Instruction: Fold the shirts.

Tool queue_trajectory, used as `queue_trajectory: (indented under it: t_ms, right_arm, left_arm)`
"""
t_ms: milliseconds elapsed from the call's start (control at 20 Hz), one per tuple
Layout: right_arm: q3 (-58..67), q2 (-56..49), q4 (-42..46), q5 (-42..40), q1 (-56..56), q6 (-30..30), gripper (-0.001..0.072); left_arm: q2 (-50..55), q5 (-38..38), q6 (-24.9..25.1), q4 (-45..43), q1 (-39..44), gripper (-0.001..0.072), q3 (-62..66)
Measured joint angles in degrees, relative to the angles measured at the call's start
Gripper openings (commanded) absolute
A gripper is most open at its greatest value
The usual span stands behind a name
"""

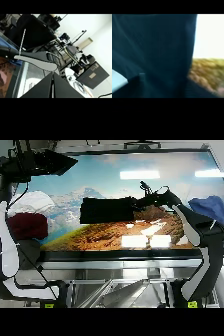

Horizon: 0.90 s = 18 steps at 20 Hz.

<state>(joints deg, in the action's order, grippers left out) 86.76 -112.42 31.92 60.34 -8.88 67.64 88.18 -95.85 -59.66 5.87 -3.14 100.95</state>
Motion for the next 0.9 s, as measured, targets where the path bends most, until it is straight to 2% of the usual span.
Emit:
queue_trajectory:
  t_ms: [50, 250, 400, 650, 900]
  right_arm:
    - [0.0, -0.2, -1.3, 0.0, -0.2, -0.6, 0.0016]
    - [0.0, 0.7, -6.9, 0.3, 0.4, -2.6, 0.0014]
    - [0.0, 4.6, -7.7, 1.1, 3.5, -1.3, 0.0014]
    - [-0.3, 14.1, 1.2, 10.2, 15.0, 5.0, 0.0014]
    - [-4.5, 26.5, 7.8, 19.5, 31.7, 6.2, 0.0014]
  left_arm:
    - [0.0, 0.0, 0.0, 0.0, 0.0, 0.0005, 0.0]
    - [0.0, -0.2, 0.2, -0.3, 0.0, 0.0006, 0.0]
    - [0.0, -0.2, 0.2, -0.3, 0.0, 0.0005, 0.0]
    - [0.0, -0.2, 0.1, -0.3, 0.0, 0.0006, 0.0]
    - [0.0, -0.2, -0.3, -0.3, 0.0, 0.0005, 0.0]
